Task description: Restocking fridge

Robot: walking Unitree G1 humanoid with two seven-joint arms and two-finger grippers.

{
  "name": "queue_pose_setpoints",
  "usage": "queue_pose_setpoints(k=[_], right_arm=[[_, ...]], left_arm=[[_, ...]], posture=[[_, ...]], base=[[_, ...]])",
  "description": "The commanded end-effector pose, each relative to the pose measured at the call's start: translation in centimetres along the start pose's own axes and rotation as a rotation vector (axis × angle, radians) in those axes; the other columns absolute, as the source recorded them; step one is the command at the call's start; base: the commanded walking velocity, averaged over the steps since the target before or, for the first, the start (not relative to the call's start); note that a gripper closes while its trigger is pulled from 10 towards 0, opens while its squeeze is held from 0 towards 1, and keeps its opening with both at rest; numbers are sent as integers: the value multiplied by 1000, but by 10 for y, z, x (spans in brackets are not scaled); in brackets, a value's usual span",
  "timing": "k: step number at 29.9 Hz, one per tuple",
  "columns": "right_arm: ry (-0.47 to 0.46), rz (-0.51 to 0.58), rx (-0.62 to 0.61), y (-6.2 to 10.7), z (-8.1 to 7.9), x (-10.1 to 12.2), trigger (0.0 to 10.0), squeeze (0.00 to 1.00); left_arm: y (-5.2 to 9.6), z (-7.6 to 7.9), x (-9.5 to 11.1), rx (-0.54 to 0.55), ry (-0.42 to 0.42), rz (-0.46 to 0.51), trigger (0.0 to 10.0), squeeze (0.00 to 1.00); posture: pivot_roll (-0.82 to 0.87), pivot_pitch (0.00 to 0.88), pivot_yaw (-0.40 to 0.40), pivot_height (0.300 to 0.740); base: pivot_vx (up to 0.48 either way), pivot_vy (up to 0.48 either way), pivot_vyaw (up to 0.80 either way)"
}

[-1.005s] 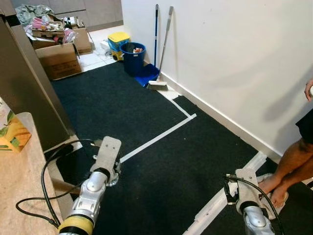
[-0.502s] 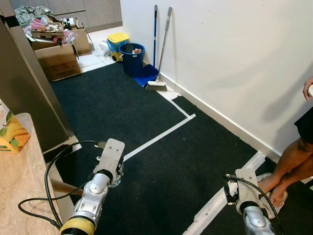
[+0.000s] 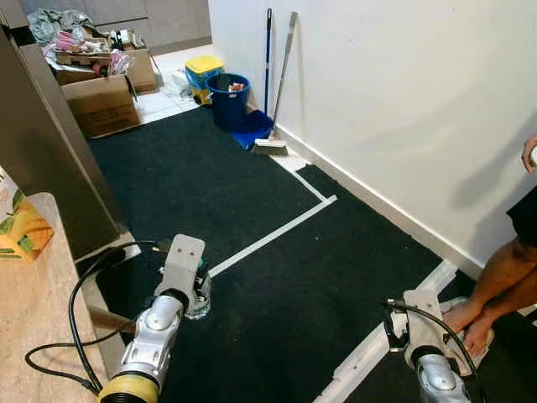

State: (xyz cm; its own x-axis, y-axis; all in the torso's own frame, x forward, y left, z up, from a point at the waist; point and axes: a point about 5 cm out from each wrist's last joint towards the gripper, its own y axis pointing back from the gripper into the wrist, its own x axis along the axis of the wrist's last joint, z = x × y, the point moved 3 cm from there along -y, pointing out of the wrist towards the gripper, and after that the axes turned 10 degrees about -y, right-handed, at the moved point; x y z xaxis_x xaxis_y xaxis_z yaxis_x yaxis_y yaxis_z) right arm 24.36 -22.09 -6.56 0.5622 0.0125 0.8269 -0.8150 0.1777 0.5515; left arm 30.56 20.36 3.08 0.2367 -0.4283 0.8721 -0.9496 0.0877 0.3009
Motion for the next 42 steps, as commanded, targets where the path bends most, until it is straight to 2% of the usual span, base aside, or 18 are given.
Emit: queue_pose_setpoints(k=[1,4,13,22,29,34,39,42], right_arm=[[-1,-5,-9,1,3,-3,10000,0],[0,-5,-9,1,3,-3,10000,0],[8,-5,-10,2,6,-4,10000,0],[9,-6,-10,2,6,-3,10000,0],[5,-3,-9,1,5,-2,10000,0],[5,-4,-10,1,4,-3,10000,0],[3,-3,-14,2,7,-3,10000,0],[3,-6,-16,3,7,-5,10000,0]], left_arm=[[0,-10,4,4,-12,11,10000,0],[1,-15,6,3,-5,14,10000,0],[1,-15,8,2,5,20,10000,0],[8,-1,-6,-34,-24,-18,10000,0],[10,2,-9,-42,-37,-25,10000,0],[8,-3,-6,-36,-43,-17,10000,0],[2,-31,9,-15,-49,9,10000,0],[2,-34,8,-4,-59,3,10000,0]], posture=[[105,0,-66,740],[105,0,-68,740],[103,0,-76,740],[106,0,-76,740],[106,0,-71,740],[107,0,-72,740],[109,0,-67,740],[105,0,-63,740]], base=[[0,0,0],[0,0,0],[0,0,0],[0,0,0],[0,0,0],[0,0,0],[0,0,0],[0,0,0]])
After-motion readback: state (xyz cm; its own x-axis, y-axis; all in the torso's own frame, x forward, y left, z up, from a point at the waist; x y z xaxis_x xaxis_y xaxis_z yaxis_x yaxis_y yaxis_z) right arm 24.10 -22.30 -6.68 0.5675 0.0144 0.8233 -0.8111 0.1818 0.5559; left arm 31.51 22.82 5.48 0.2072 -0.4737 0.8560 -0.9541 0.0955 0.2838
